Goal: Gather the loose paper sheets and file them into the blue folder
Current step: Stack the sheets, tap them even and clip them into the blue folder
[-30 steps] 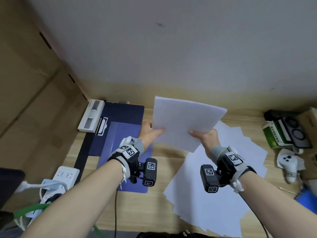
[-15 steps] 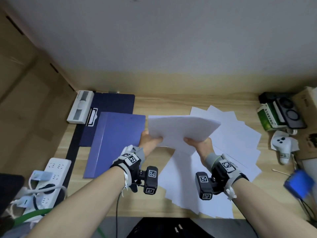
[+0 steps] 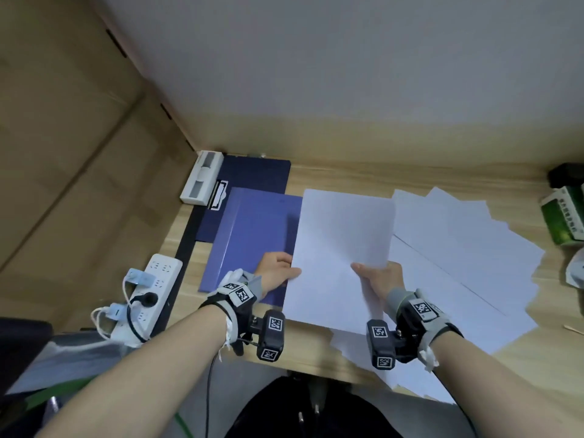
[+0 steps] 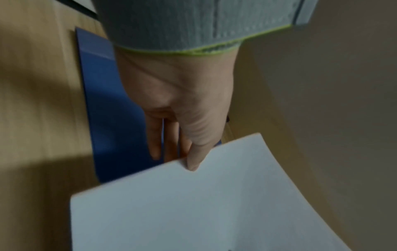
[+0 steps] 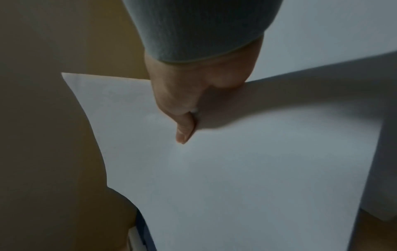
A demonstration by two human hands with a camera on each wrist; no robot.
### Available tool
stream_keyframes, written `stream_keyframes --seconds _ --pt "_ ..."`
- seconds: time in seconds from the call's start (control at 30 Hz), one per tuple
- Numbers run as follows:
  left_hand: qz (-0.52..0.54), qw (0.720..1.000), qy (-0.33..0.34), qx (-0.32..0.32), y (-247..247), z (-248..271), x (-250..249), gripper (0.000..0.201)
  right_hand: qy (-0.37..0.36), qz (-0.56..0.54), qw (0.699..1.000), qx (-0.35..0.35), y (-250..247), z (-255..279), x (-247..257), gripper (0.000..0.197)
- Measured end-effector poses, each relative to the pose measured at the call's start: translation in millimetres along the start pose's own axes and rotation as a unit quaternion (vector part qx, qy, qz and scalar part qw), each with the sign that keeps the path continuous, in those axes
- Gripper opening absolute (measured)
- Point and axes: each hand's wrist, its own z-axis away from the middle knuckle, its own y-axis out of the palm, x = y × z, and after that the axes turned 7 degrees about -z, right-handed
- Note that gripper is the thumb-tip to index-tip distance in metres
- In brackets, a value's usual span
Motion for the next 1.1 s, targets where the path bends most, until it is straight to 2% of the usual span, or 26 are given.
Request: stream_keyframes --seconds 0.07,0.17,0.27,0.33,0.4,0.5,0.57,0.67,0.73,0.83,0.93,1.03,1.1 --pt "-0.015 0.999 -0.024 -0.020 -18 -3 12 0.013 0.015 0.019 1.000 -0.017 3 -2 -11 0.023" --pt "-0.047 0.994 -0.042 -0.094 -56 -15 34 0.017 0.041 0.047 0.997 -0.036 16 -8 -25 0.030" --pt "-0.121 0.973 -0.076 -0.181 -98 -36 61 0.041 0.051 0.066 0.995 -0.054 31 -11 -31 0.030" --pt "-0.169 0.959 -0.105 -0.202 -125 -50 78 0.061 0.055 0.081 0.992 -0.073 43 -11 -36 0.036" --pt "-0.196 0.955 -0.130 -0.180 -147 -61 93 0.075 0.065 0.087 0.989 -0.102 58 -11 -42 0.040" --pt "-0.217 0.954 -0.136 -0.156 -151 -75 110 0.076 0.083 0.092 0.985 -0.120 63 -3 -48 0.044" --pt "-0.202 0.964 -0.115 -0.131 -153 -92 120 0.063 0.090 0.094 0.980 -0.148 69 2 -52 0.044" --pt "-0.167 0.976 -0.102 -0.097 -143 -85 105 0.032 0.101 0.091 0.978 -0.160 66 11 -53 0.045" --pt "-0.135 0.983 -0.089 -0.089 -136 -80 93 0.028 0.097 0.087 0.977 -0.171 63 15 -48 0.043" --pt "-0.126 0.987 -0.063 -0.078 -122 -82 77 0.040 0.088 0.080 0.977 -0.177 51 19 -39 0.038" --pt "-0.143 0.988 -0.002 -0.062 -99 -88 59 0.051 0.078 0.063 0.977 -0.190 28 22 -33 0.034" --pt "-0.223 0.971 0.038 -0.077 -78 -87 43 0.070 0.073 0.040 0.976 -0.200 8 23 -36 0.030" --pt "-0.319 0.945 0.066 -0.040 -59 -84 37 0.096 0.077 0.029 0.975 -0.206 -13 20 -40 0.031"
